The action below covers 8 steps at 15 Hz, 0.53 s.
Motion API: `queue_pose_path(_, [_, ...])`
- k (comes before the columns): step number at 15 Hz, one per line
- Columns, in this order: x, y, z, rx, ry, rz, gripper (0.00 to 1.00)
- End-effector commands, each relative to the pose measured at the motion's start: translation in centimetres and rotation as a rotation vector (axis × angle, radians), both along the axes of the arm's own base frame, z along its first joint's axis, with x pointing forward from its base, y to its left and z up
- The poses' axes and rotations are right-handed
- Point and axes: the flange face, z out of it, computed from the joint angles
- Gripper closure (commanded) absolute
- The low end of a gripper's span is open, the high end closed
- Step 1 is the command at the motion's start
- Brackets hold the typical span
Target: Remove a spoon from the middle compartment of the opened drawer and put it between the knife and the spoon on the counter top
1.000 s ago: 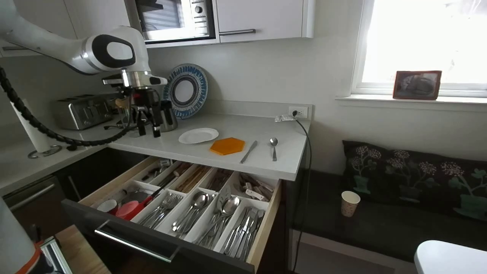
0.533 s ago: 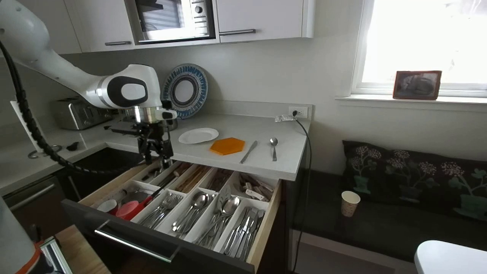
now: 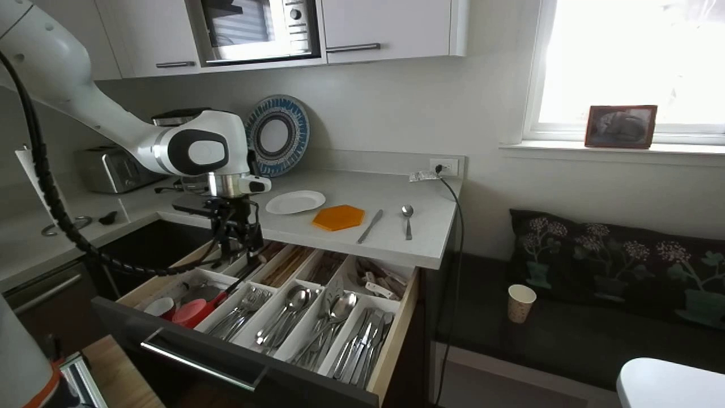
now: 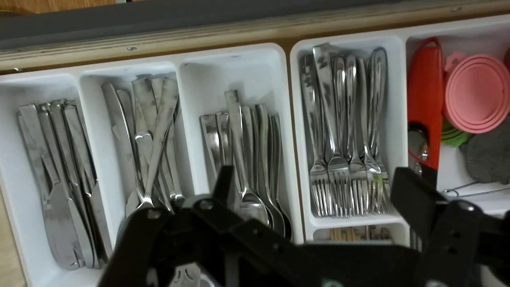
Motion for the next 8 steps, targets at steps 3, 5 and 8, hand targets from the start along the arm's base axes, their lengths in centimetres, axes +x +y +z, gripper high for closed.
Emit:
queue_pose_path(3, [1.2, -0.4, -2.4, -0.032, 0.036, 0.014, 0.0])
queue_pose_path(5, [1.9, -0.8, -4.6, -0.065, 0.058, 0.033, 0.0])
queue_pose_path(8, [2.9, -1.3, -8.1, -0.096, 0.083, 0.075, 0.0])
